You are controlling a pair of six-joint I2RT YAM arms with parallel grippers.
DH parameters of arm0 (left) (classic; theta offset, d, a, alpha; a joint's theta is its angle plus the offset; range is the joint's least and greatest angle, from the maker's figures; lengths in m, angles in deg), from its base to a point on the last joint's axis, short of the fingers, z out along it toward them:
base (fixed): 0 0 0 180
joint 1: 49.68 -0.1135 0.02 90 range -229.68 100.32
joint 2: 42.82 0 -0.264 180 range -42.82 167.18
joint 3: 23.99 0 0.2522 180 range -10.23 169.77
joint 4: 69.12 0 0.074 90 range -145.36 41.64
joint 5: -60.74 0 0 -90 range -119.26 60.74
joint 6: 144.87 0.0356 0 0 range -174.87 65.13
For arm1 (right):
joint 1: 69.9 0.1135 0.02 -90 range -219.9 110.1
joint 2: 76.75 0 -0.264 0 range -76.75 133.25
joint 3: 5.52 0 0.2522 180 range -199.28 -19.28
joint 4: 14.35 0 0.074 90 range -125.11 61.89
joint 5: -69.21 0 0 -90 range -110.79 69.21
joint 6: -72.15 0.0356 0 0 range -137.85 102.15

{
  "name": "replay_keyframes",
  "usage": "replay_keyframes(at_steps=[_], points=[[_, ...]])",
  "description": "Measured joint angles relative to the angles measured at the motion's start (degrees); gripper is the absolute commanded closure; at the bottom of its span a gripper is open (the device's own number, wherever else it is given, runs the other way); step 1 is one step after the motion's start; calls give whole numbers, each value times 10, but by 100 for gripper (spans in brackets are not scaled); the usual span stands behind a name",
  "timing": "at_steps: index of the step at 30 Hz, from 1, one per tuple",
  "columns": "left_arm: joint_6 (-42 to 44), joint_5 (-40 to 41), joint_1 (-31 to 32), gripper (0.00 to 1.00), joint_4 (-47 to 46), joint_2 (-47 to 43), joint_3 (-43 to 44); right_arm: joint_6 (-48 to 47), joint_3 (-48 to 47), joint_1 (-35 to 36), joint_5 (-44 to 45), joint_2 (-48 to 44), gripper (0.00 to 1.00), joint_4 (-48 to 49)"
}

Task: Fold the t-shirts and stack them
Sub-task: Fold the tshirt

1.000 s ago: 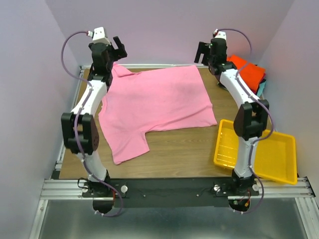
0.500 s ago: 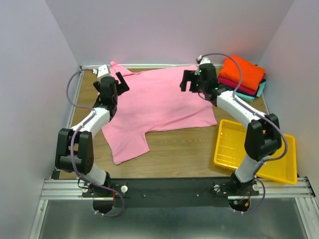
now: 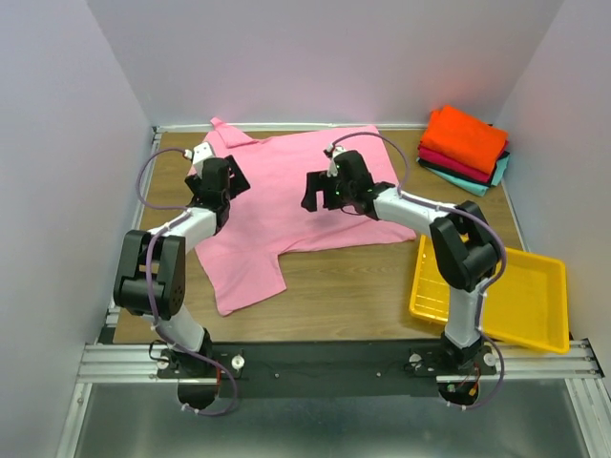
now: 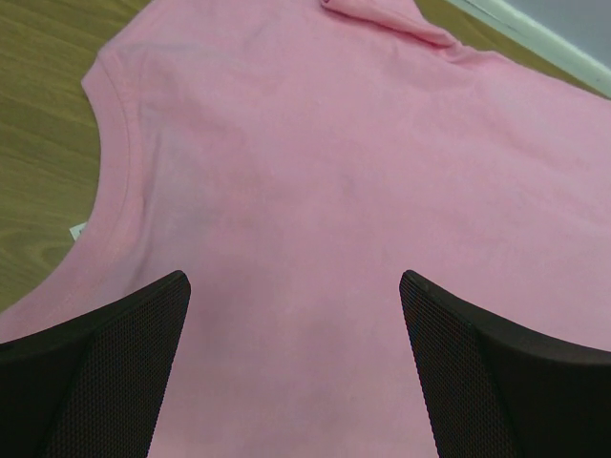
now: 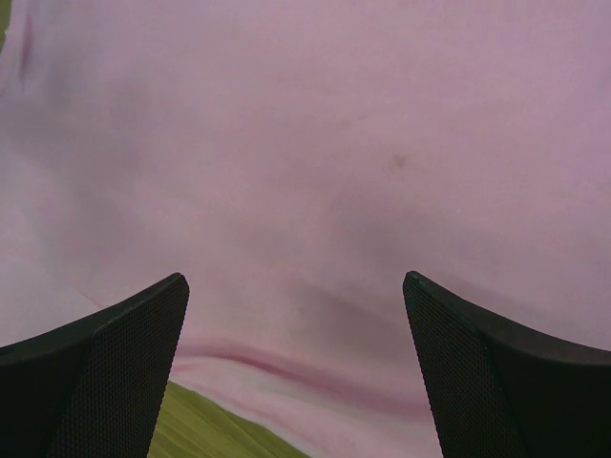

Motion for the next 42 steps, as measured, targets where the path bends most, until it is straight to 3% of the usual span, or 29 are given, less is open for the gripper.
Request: replay_keyframes(at_steps=[11,13,26,32,37,42], points=[[-16,-30,-3,2,26,60,24,32,-13,0,-33,80,0,2],[-17,-42,-5,15,29,77,33,39,-18,0,-33,83,0,2],[-16,-50,-6,17,56,114,63,65,-30,-7,-6,93,0,7],[-23,12,4,17,85,29,-8,60,-28,-12,20,85,0,6],[-54,71,51,17,104,-68,-63,55,-28,-13,24,57,0,6],[-90,75,89,17,114,-102,-112,40,-28,-13,14,47,0,9]])
